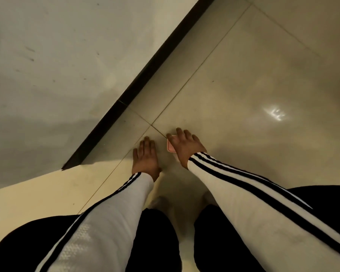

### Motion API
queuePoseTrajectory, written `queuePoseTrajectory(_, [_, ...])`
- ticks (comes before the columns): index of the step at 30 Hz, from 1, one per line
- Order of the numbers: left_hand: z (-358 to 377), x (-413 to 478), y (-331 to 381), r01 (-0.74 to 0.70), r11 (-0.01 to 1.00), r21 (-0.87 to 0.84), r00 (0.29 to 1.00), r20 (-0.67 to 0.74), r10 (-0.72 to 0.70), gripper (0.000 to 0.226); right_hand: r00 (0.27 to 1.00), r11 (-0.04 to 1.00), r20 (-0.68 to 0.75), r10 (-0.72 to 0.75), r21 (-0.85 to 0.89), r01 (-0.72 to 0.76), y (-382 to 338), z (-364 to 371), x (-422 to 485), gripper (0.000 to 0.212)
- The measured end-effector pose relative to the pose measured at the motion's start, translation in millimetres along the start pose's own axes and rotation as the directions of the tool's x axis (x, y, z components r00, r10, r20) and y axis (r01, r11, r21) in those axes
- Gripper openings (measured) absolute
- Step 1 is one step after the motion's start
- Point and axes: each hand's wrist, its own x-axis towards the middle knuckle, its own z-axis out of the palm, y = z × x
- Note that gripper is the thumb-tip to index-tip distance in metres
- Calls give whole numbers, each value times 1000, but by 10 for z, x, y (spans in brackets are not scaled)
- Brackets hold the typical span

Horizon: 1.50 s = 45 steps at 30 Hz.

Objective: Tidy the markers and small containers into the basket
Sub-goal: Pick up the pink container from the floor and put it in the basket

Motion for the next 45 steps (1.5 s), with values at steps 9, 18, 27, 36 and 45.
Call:
queuePoseTrajectory(9, [48,-9,3,19,998,62,1000,2,-19,108,993,1000,-113,28,-5,-29,-45,53,-18,84])
queuePoseTrajectory(18, [-1798,-1783,497,-136,985,105,986,-85,145,105,952,947,-179,247,251,-199,-271,-1431,-2045,81])
queuePoseTrajectory(27, [-3480,-4557,1129,-469,798,379,858,-16,513,97,776,705,-163,609,559,-436,-985,-2861,-5196,87])
queuePoseTrajectory(36, [-3205,-6316,1973,-703,409,582,604,184,775,86,450,176,98,887,831,-527,-1576,-2127,-7319,74])
queuePoseTrajectory(45, [-1586,-7979,3354,-740,61,670,413,382,827,83,181,-184,276,944,896,-405,-1559,-262,-9330,74])
